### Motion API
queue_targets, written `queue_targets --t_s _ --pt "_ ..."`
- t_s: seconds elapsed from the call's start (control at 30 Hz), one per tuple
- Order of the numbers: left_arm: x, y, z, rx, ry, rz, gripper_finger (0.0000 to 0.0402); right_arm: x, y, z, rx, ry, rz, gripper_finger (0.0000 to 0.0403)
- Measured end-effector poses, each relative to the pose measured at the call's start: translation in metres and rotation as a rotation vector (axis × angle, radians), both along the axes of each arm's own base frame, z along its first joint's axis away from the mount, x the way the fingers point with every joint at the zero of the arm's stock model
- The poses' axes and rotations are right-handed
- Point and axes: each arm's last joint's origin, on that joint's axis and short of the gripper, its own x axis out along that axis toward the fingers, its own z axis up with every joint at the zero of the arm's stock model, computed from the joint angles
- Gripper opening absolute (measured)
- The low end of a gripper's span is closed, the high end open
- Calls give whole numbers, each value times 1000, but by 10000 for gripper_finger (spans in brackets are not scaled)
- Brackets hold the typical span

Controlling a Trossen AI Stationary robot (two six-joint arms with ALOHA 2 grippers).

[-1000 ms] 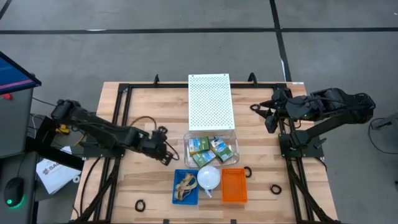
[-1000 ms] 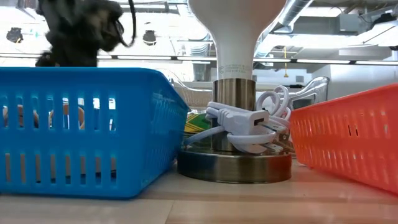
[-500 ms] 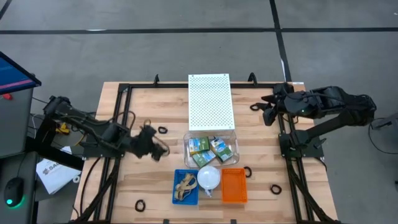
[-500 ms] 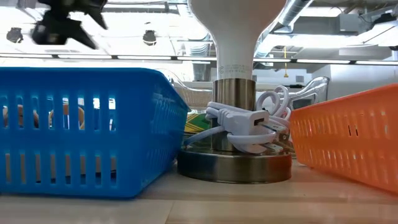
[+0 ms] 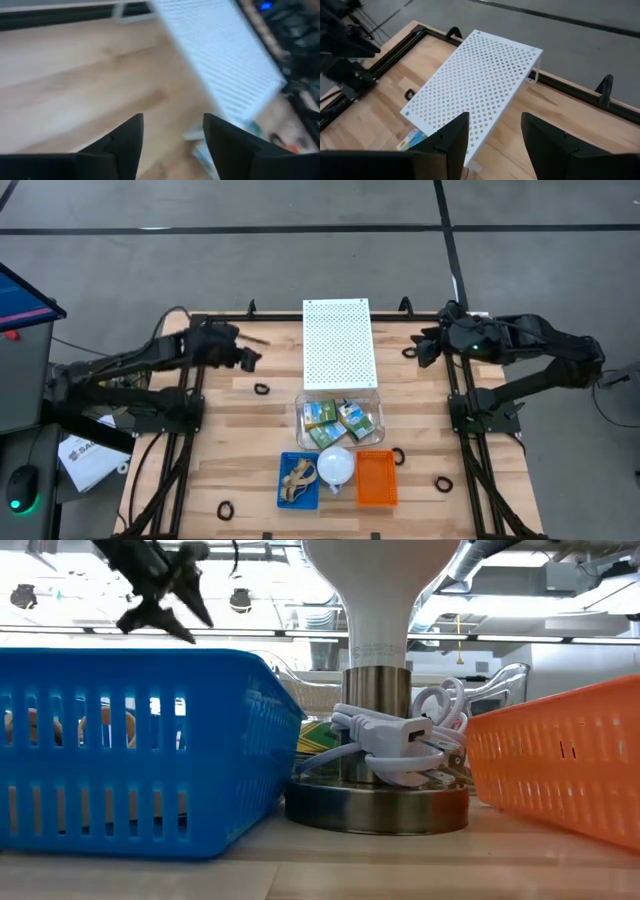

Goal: Pick & Place Office Desk Supplies
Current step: Put the black spring keychain into the orange bin

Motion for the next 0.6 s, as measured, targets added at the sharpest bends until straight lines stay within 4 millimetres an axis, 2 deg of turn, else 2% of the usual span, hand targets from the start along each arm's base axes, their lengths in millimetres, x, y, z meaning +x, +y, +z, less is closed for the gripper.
queue_targets --t_s 0.13,0.27,0.37,0.6 --pt "-2 28 -16 -83 124 -56 162 8 -1 -4 9 19 -17 177" --pt "11 40 -38 -77 290 -179 148 14 -1 -7 18 41 -25 177" --pt "22 42 -53 -41 402 -325 160 18 0 -10 41 57 -33 177" --pt "47 32 -84 45 604 -669 212 21 3 -14 73 66 -32 177"
